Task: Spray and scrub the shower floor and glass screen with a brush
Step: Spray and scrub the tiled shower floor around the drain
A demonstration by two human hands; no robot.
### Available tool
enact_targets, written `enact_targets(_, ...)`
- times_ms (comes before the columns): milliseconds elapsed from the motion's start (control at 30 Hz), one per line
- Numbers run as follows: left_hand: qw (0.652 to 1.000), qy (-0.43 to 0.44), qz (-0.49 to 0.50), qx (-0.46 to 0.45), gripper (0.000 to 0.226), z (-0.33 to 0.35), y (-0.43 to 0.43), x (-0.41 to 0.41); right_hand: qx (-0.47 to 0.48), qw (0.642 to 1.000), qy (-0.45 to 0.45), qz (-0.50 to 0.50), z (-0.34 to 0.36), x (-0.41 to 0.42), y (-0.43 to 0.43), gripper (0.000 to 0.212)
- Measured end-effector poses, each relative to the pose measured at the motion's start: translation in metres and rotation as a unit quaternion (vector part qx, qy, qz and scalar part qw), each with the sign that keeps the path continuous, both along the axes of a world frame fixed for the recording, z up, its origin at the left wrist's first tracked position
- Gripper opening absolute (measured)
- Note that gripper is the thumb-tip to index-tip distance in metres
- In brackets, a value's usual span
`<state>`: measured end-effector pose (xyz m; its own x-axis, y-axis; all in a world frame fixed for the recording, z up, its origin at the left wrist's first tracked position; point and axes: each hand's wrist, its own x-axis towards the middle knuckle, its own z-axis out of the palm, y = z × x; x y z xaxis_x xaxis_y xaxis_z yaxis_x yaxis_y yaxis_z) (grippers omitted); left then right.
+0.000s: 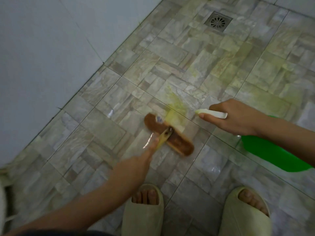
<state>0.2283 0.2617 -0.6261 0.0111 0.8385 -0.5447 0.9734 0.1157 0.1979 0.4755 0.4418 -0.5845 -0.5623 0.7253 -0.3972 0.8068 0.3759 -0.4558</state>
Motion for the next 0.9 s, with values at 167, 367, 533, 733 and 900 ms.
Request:
enact_targets(167,1.000,0.008,-0.024,0.012,0.066,0.004,0.007,-0.001,-0.029,0.998,0.008,-0.049,0.009,-0.001,0.003,0.060)
enact_targets(367,0.998,-0.016,0.051,0.039,0.066,-0.010,0.068,0.004,-0.026,0.998,0.002,-0.059,0.012,-0.013,0.009,0.061)
enact_targets(533,0.997,0.008,0.023,-0.067,0.074,0.013,-0.027,-0.010,-0.037,0.995,0.005,-0.094,0.022,-0.005,0.018,0.059)
enact_targets(733,0.997,-0.005,0.013,0.071,0.064,-0.024,0.146,-0.004,-0.014,0.992,0.019,-0.124,0.028,-0.013,0.028,0.064)
enact_targets(900,0.997,-0.039,0.040,0.050,0.065,-0.018,0.089,0.007,-0.005,0.987,0.023,-0.159,0.029,0.002,0.030,0.067)
